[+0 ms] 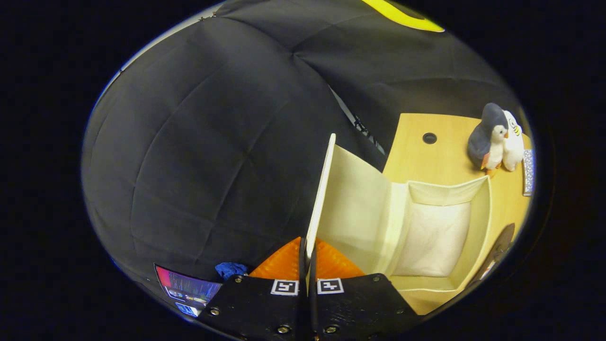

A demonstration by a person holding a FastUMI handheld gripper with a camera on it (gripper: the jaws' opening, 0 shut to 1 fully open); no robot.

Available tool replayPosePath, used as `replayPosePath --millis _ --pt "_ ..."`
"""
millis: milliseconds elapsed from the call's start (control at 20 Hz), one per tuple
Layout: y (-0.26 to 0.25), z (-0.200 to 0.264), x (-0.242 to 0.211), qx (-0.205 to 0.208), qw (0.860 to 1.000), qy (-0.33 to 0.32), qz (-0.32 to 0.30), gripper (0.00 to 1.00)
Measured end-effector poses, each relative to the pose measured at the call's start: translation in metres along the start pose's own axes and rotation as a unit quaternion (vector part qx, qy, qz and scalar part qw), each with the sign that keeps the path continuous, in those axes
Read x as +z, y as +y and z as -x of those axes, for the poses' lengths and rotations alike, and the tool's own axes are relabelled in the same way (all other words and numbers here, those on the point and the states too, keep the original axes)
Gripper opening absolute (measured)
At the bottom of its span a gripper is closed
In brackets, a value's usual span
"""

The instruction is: Open the storage box then place both shoes into the box .Put the left shoe in first, then the right shoe, with the right side of both shoes facing outward in a uniform manner.

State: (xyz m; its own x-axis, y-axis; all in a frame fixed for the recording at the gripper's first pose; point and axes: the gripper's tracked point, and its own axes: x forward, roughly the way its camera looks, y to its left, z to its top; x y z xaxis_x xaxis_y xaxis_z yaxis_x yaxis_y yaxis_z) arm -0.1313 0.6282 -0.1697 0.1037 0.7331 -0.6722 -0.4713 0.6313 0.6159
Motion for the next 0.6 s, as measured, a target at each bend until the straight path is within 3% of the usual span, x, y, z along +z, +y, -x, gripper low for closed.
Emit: replayPosePath --millis 250,600 --pt "0.007 -0.085 -0.044 -0.028 0.998 0.049 0.005 0.02" --pt "-0.031 -0.154 -0.122 -0.098 0.989 0.108 0.027 0.02"
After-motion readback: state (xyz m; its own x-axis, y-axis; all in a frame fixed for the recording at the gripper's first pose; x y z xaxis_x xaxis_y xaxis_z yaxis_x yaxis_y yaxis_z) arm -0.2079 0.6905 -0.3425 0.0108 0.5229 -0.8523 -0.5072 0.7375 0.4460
